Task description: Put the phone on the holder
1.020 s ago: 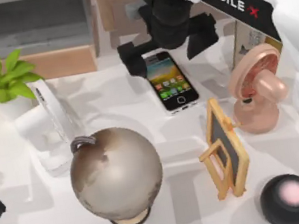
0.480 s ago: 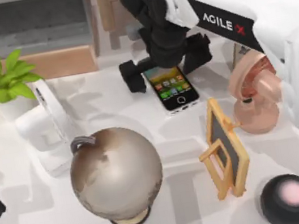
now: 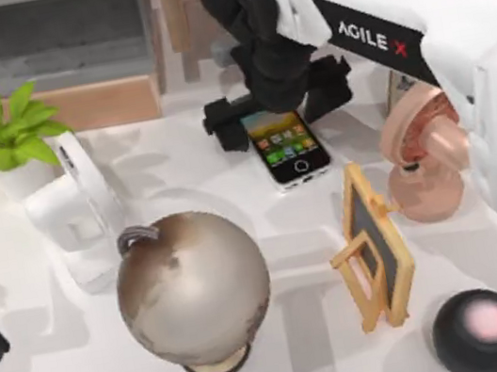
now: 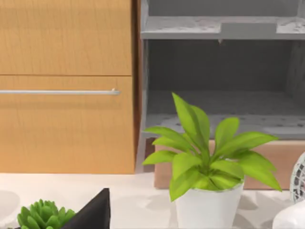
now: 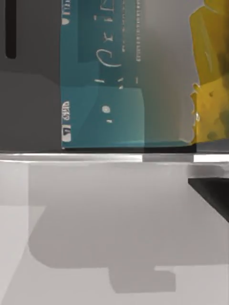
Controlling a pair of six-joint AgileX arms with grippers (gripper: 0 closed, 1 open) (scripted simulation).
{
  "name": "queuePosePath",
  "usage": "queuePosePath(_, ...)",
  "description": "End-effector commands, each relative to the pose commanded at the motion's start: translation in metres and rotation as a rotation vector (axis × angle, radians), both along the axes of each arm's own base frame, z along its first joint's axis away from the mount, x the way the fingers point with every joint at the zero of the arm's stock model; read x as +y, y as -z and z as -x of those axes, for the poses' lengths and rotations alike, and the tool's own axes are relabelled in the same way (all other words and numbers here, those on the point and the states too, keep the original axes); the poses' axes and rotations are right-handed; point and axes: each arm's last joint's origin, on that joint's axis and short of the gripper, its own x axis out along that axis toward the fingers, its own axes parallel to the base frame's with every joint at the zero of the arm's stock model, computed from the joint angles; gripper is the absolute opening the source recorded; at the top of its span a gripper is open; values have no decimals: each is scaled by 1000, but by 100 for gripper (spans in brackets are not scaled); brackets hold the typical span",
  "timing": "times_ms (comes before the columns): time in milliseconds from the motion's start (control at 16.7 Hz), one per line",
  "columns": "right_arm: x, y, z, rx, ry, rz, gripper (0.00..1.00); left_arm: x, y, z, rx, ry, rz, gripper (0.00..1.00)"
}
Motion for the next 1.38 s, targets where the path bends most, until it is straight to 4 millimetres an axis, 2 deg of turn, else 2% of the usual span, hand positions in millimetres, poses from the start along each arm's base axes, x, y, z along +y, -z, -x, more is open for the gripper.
queuePosePath(540,0,0,0,0,0,0,2,0,0,0,0,0,0,100)
queuePosePath(1020,0,0,0,0,0,0,0,0,0,0,0,0,0,100)
queuePosePath(1080,-1,-20,4,-18,1,6,0,0,0,0,0,0,0,100)
queuePosePath(1380,-1,-32,4,-18,0,7,0,0,0,0,0,0,0,100)
